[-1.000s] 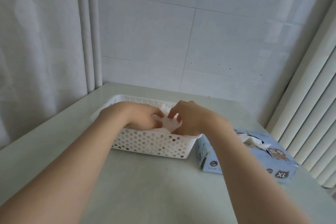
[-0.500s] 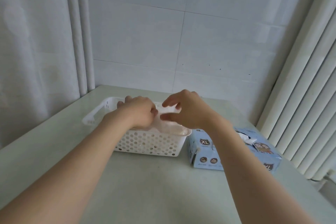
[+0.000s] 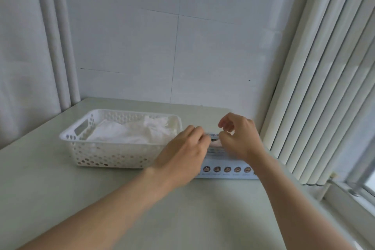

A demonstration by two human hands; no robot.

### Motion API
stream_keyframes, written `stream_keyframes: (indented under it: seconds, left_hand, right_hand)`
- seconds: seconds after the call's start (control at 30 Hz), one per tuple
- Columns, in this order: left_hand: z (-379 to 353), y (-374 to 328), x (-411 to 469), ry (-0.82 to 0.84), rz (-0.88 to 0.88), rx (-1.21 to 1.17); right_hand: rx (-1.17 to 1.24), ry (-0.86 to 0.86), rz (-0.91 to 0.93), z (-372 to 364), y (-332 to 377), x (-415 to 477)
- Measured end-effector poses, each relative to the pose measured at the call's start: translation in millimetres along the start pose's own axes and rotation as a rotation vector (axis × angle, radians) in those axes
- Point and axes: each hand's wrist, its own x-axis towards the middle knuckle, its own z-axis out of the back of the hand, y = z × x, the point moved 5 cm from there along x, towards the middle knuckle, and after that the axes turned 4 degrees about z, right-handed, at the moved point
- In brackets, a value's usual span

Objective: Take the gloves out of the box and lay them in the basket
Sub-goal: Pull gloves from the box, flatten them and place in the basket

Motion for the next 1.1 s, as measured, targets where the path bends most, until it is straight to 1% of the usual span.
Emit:
stream_keyframes:
  seconds: [0.1,0.23,0.33,0.4,0.47,0.67,0.73,0.87,1.0,1.03,1.1]
  left_hand:
    - [-11,-19,-5,-0.014,-0.054,0.067]
    - [-21,-22,-14,-0.051,0.056,-0.098]
    - [-31,-21,-22,-0.007,0.094,-0.126]
    - [-33,-20,-24,-0.018,0.125,-0.105]
    - [-31,-20,-23,-0.025,0.14,-0.093]
    - [-31,-20,-25,-0.037,0.099,-0.094]
    - [-31,-21,-24,-0.046,0.092,-0.08]
    - [-33,-20,-23,0.012,0.087,-0.107]
    - [-38,-19,-23,0.077,0.068,-0.047]
    - [-37,-19,-23,0.084,0.068,-0.04]
    - [-37,-18,-23,0.088,0.069,-0.056]
  right_hand:
    - [0.02,0.121,0.066,-3,-9,-14]
    - [-0.019,0.178,0.087,-10,-14,-13]
    - [0.003,0.167,0.091,-16,-17,-10]
    - [0.06,0.106,0.079,-17,-20,-8]
    - [0.067,0.014,0.091,-16,-23,-7]
    - [-0.086,-0.251,0.191,-11,-24,-12]
    - [-0.094,-0.356,0.195,-6,-21,-13]
    - [0.111,-0.535,0.148,7,-13,-15]
    - [0.244,-0.72,0.147,28,7,-23]
    - [0.27,-0.756,0.144,33,12,-24]
    - [0.325,-0.774,0.133,40,20,-25]
